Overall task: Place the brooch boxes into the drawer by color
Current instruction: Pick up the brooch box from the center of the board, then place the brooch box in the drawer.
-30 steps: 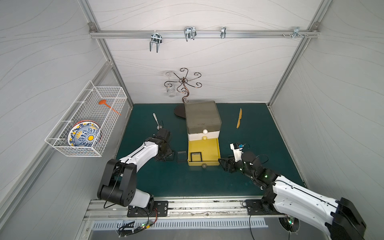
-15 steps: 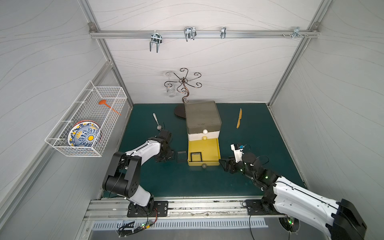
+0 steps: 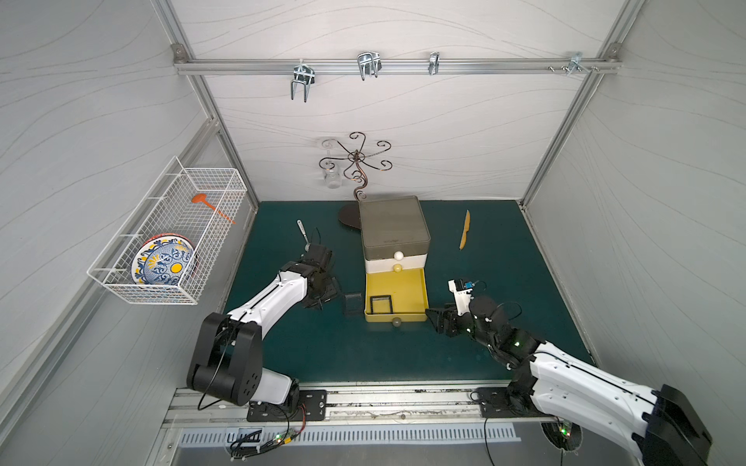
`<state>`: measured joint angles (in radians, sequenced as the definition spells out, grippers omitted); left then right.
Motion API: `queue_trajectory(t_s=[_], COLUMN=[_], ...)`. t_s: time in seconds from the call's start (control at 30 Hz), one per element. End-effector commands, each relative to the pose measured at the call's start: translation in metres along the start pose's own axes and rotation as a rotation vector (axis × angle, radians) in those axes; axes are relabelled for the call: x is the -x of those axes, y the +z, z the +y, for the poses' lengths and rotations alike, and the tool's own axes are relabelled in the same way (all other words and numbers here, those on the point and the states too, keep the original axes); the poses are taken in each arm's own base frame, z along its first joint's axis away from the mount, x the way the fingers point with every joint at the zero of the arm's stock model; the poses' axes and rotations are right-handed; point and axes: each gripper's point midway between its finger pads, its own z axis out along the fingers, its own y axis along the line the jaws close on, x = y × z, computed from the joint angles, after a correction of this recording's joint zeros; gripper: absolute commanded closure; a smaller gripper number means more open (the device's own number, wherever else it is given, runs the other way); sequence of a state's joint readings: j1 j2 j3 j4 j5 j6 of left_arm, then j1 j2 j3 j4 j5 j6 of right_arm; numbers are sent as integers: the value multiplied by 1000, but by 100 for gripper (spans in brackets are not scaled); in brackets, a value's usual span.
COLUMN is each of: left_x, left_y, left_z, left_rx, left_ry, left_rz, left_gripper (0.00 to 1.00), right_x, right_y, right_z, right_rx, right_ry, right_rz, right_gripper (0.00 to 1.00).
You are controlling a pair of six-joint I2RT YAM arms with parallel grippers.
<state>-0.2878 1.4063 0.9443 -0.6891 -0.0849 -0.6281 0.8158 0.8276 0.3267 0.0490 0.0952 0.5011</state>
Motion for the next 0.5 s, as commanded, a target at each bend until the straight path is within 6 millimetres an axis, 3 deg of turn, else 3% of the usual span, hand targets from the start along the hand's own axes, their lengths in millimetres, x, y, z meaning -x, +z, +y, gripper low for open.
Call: queue_trajectory(t_s=[0.0,0.17,0.47], left_x=[7,-22,-77], left_y=[-45,-64,-45], left_z=[-44,-85,-126], left_rx=[-123,-204,-233], left_ry=[121,268,362], left_rz=[-61,-55,1], left_gripper=[100,100,100], right_x=[0,4,-2], right_y=[-1,-5,-6], right_z=[-6,-6,-13], right_rx=[-25,-27,-48], right_ry=[19,24,44], right_rz=[-12,-28,-21], right_gripper=[18,19,18])
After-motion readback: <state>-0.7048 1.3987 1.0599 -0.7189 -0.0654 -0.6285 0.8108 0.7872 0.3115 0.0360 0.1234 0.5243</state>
